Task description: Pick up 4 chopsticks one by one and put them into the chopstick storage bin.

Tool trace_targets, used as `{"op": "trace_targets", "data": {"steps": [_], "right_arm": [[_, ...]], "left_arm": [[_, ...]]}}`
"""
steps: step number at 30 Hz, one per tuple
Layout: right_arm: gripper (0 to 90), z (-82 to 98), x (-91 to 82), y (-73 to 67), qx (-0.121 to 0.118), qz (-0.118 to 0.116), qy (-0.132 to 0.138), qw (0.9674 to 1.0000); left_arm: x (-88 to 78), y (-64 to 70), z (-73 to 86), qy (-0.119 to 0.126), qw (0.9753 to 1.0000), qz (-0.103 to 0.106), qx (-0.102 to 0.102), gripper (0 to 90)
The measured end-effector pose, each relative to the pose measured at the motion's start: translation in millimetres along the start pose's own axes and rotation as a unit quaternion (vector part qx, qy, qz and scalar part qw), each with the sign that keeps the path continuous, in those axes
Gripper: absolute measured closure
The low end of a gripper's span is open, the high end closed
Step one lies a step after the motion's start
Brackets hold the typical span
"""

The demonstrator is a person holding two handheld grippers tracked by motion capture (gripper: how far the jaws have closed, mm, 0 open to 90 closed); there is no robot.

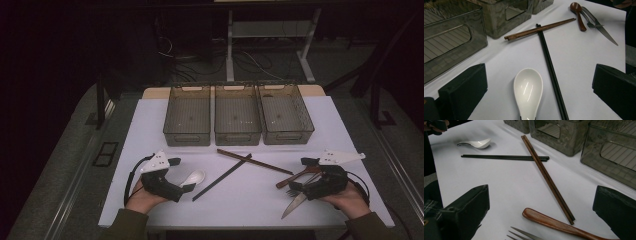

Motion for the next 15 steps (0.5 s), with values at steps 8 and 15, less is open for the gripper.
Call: {"op": "trace_targets", "data": {"steps": [8, 15], "right_arm": [[0.4, -5.7, 4.8, 1.3, -0.009, -0.005, -0.015, 0.9998], [0.4, -9.2, 8.3, 2.2, -0.009, -0.007, -0.023, 0.9997]], "left_arm": [[1.0, 0.2, 0.2, -0.002, 1.0000, 0.000, -0.001, 0.0], [0.7, 1.8, -0.8, 0.001, 1.0000, -0.001, -0.002, 0.0]]}}
Point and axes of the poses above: each handheld gripper's, and its own axes: x roughly forward along the jaws, z roughly out of its underside, y roughly to its right, the point moved 7 cm from there along x, roughly forward along the jaws, and after that the axes turned 2 degrees about x, right-handed, at the moved point
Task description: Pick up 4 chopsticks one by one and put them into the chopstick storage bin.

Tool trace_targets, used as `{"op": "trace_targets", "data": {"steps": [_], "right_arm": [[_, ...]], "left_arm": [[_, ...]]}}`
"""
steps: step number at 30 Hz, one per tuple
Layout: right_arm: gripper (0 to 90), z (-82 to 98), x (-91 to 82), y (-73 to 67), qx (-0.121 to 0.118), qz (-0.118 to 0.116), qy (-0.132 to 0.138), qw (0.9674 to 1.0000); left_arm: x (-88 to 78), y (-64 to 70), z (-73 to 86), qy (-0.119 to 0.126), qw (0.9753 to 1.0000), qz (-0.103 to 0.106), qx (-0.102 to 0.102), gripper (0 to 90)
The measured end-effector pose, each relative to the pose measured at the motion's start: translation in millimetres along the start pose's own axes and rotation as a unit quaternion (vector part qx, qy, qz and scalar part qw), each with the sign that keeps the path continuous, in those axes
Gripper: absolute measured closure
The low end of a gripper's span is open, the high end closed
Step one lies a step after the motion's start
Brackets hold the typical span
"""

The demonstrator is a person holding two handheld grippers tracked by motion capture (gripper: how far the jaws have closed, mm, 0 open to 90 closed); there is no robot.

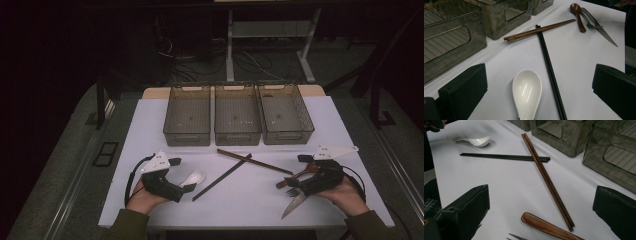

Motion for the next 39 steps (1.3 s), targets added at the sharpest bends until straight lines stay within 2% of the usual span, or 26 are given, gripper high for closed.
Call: {"op": "trace_targets", "data": {"steps": [4, 6, 15, 17, 25, 39], "right_arm": [[0.4, -2.4, 3.4, -0.9, 0.000, -0.001, -0.006, 1.0000], [4.8, -4.2, 5.0, -1.1, -0.001, -0.005, -0.006, 1.0000], [7.3, -10.4, 10.1, 2.8, 0.000, -0.009, -0.006, 0.9999], [14.1, -12.2, 10.7, 3.8, 0.000, -0.009, -0.005, 0.9999], [16.0, -20.0, 17.8, 5.4, -0.011, -0.016, -0.008, 0.9998], [16.5, -33.5, 30.5, 12.8, -0.014, -0.007, -0.006, 0.9999]], "left_arm": [[-0.4, 0.0, -0.5, 0.003, 1.0000, 0.000, -0.002, 0.0], [-0.6, -0.4, -0.7, 0.003, 1.0000, -0.001, 0.000, 0.0], [-0.2, 0.2, -1.0, 0.004, 1.0000, -0.002, -0.003, 0.0], [-0.4, 0.0, -1.3, 0.004, 1.0000, -0.002, -0.001, 0.0], [-0.1, 0.3, -0.8, 0.003, 1.0000, -0.004, -0.002, 0.0], [1.1, 0.9, -0.5, 0.000, 1.0000, -0.004, -0.002, 0.0]]}}
Point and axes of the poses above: each handheld gripper's, and its own axes: x roughly forward along the jaws, z roughly out of its underside, y roughly to its right, the point moved 7 cm from there along x, roughly forward along the jaws, and after that the axes turned 2 degrees about x, right-handed, at the moved point
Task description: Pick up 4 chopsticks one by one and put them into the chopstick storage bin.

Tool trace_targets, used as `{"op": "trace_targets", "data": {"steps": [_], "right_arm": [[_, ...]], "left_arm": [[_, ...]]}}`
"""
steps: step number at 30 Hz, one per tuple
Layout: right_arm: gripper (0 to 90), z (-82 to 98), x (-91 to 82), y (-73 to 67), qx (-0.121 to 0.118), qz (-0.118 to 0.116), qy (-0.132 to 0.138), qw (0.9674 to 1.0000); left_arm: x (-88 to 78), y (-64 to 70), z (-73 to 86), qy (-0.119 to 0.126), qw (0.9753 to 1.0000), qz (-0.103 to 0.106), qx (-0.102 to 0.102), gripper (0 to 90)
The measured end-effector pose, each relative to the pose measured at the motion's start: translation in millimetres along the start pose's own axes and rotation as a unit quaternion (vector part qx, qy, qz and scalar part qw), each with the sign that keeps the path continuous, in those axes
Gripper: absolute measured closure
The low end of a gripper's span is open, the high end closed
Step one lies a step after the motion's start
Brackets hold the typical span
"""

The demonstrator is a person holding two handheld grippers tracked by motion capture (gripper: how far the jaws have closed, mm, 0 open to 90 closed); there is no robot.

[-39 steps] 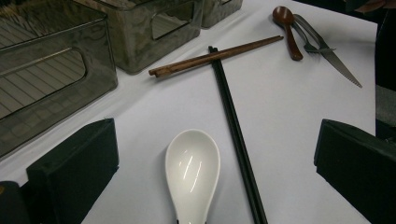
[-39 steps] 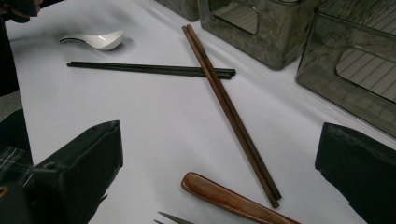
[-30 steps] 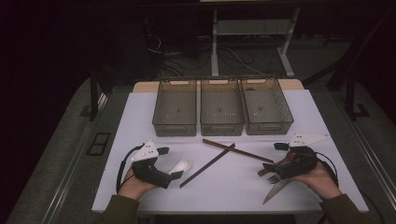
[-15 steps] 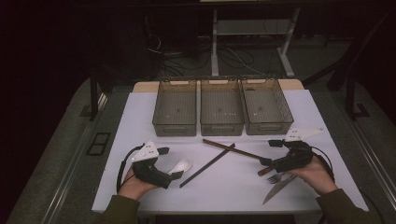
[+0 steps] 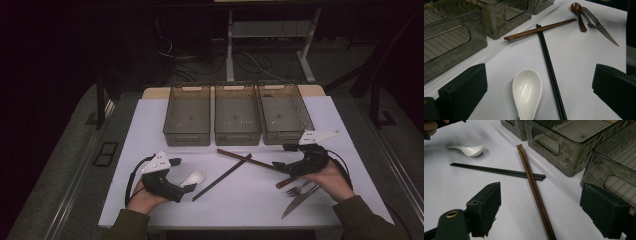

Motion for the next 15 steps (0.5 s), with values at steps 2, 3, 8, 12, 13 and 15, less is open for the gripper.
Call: {"op": "trace_targets", "data": {"steps": [2, 3, 8, 12, 13, 15], "right_arm": [[22.7, -2.1, 2.7, 0.1, -0.002, -0.006, -0.002, 1.0000], [22.7, -2.1, 2.7, 0.1, -0.002, -0.006, -0.002, 1.0000], [24.7, -7.5, 8.6, 0.1, -0.011, -0.008, -0.006, 0.9999], [29.0, -10.8, 13.3, -0.1, -0.020, -0.013, -0.010, 0.9997], [29.6, -11.5, 14.8, -0.9, -0.022, -0.017, -0.011, 0.9996], [30.7, -13.2, 17.2, -1.4, -0.023, -0.019, -0.016, 0.9994]], "left_arm": [[0.3, 0.0, 0.3, -0.001, 1.0000, 0.000, 0.000, 0.0], [0.3, 0.1, 0.7, -0.003, 1.0000, 0.001, 0.000, 0.0], [0.7, 0.2, 1.1, -0.005, 1.0000, 0.000, 0.001, 0.0], [0.7, 0.0, 1.1, -0.005, 1.0000, 0.000, 0.001, 0.0], [0.9, 0.1, 1.2, -0.005, 1.0000, 0.000, 0.001, 0.0], [0.9, 0.1, 1.2, -0.005, 1.0000, 0.000, 0.000, 0.0]]}}
Point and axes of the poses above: each handheld gripper's, and its own axes: x roughly forward along the jaws, z roughly out of its underside, y roughly to its right, the point moved 7 cm from there along x, roughly forward along the jaws, and after that the axes turned 2 degrees about x, right-handed, at the moved point
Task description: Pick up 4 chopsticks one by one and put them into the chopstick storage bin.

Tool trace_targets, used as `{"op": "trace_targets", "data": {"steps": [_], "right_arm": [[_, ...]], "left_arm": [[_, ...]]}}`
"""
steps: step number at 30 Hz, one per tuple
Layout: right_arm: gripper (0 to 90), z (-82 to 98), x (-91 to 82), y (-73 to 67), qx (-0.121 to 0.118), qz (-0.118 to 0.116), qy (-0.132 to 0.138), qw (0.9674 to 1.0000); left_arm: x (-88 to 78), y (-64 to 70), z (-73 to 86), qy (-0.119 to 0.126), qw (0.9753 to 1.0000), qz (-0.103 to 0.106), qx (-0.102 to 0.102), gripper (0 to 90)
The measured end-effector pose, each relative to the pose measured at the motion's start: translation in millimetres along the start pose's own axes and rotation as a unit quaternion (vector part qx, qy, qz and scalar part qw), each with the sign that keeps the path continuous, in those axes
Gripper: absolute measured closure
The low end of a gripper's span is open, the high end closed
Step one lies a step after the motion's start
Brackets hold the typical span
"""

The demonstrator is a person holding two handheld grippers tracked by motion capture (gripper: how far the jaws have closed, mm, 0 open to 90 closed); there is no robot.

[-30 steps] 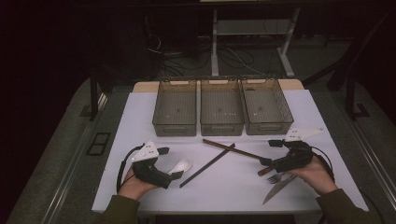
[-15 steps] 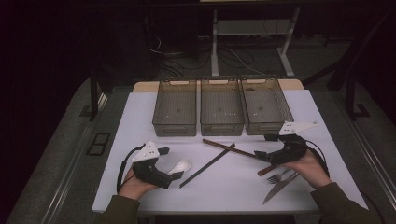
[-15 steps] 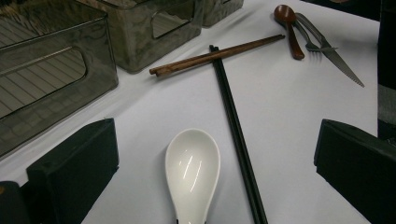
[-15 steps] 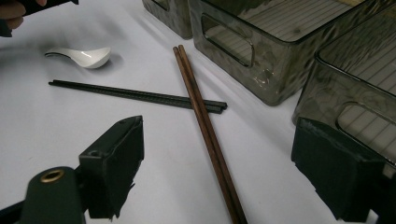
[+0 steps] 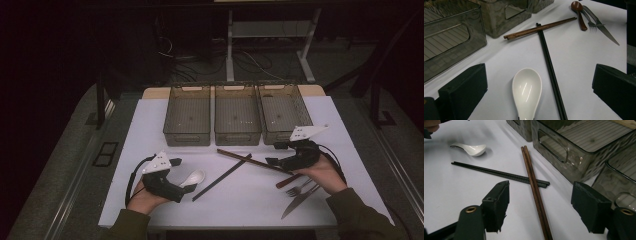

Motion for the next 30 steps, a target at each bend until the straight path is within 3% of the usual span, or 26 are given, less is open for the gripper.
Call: {"op": "trace_targets", "data": {"steps": [12, 30], "right_arm": [[37.9, -10.8, 12.9, -1.1, -0.012, -0.020, -0.011, 0.9997], [57.5, 5.9, 26.9, -4.1, -0.033, -0.024, -0.063, 0.9972]], "left_arm": [[0.0, -0.2, -0.1, 0.001, 1.0000, 0.000, -0.001, 0.0], [0.2, -0.1, 0.2, 0.001, 1.0000, 0.001, -0.001, 0.0]]}}
Point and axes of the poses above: each handheld gripper's, and its own axes: x roughly forward along the jaws, z roughly out of its underside, y roughly to its right, the point moved 7 cm from there along x, roughly forward along the jaws, and after that the axes turned 2 degrees about x, right-handed, at the moved point
